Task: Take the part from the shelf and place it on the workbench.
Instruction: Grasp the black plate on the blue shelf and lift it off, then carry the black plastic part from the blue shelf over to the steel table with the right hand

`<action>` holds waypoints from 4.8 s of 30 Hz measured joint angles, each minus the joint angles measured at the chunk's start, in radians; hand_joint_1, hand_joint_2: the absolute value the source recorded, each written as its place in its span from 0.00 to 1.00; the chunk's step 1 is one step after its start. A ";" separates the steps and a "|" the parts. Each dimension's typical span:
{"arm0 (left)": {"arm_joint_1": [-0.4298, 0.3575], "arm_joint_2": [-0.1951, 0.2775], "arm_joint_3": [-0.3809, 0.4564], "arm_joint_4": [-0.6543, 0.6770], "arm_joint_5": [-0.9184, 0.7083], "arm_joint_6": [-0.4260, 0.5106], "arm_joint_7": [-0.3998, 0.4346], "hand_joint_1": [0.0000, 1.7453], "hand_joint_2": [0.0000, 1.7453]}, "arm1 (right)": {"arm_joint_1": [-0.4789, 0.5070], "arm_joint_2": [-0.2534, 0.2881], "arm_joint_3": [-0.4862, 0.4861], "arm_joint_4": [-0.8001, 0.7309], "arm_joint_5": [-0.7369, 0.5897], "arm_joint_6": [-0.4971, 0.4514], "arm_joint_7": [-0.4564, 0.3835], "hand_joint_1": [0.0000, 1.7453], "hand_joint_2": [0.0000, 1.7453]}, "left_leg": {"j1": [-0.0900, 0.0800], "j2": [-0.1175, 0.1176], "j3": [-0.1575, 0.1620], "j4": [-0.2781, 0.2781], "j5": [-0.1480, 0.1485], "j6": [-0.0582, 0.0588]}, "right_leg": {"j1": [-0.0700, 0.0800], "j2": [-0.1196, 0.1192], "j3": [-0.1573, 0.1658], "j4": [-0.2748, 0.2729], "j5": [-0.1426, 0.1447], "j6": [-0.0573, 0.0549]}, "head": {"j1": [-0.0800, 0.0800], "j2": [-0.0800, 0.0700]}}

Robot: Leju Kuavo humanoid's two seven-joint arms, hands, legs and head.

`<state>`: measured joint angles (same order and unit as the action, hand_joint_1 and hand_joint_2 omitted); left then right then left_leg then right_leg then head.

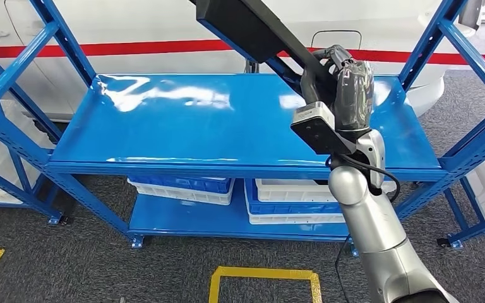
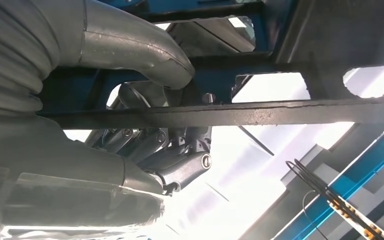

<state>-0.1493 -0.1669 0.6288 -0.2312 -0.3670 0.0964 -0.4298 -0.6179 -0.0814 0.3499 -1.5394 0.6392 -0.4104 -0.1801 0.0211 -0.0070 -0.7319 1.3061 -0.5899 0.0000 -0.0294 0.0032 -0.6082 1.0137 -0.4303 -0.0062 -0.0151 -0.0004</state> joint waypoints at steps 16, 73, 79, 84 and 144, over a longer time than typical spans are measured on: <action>-0.002 0.007 0.004 0.000 0.001 0.000 0.008 0.00 1.00 | 0.012 0.011 0.003 0.038 -0.017 -0.035 -0.032 1.00 1.00 | -0.017 0.010 0.124 -0.317 0.179 0.062 | 0.013 -0.005 -0.106 0.278 -0.123 0.037 | 0.008 0.000; -0.040 0.008 0.025 0.001 -0.020 -0.024 0.067 0.00 1.00 | 0.027 -0.018 -0.062 0.052 -0.003 -0.018 -0.026 1.00 1.00 | -0.005 0.010 0.170 -0.305 0.133 0.049 | 0.008 -0.007 -0.070 0.076 -0.037 0.049 | 0.008 0.000; -0.036 0.008 0.025 0.002 -0.011 -0.025 0.064 0.00 1.00 | 0.027 -0.037 -0.069 0.069 -0.031 -0.015 -0.036 1.00 1.00 | -0.012 0.010 0.073 -0.302 0.210 0.052 | 0.008 -0.006 -0.041 0.233 -0.092 0.073 | 0.012 0.000; -0.033 0.008 0.025 0.001 -0.009 -0.026 0.061 0.00 1.00 | 0.017 -0.036 -0.068 0.076 -0.031 -0.014 -0.037 1.00 1.00 | -0.018 0.008 0.034 -0.303 0.266 0.027 | 0.026 -0.004 0.128 -0.026 -0.107 0.045 | 0.010 0.000; 0.004 0.016 0.056 0.005 0.073 -0.064 -0.051 0.00 1.00 | -0.050 0.041 -0.020 0.181 -0.070 -0.016 -0.076 1.00 1.00 | 0.008 0.020 0.060 -0.303 0.229 0.002 | -0.009 0.000 0.081 0.018 -0.081 0.087 | 0.020 0.000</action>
<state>-0.1456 -0.1509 0.6852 -0.2265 -0.2941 0.0324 -0.4808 -0.6678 -0.0406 0.3303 -1.3581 0.5695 -0.4261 -0.2564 0.0288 0.0133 -0.6720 1.0029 -0.3609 0.0017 -0.0381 0.0029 -0.5269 1.0318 -0.5116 0.0808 0.0050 -0.0003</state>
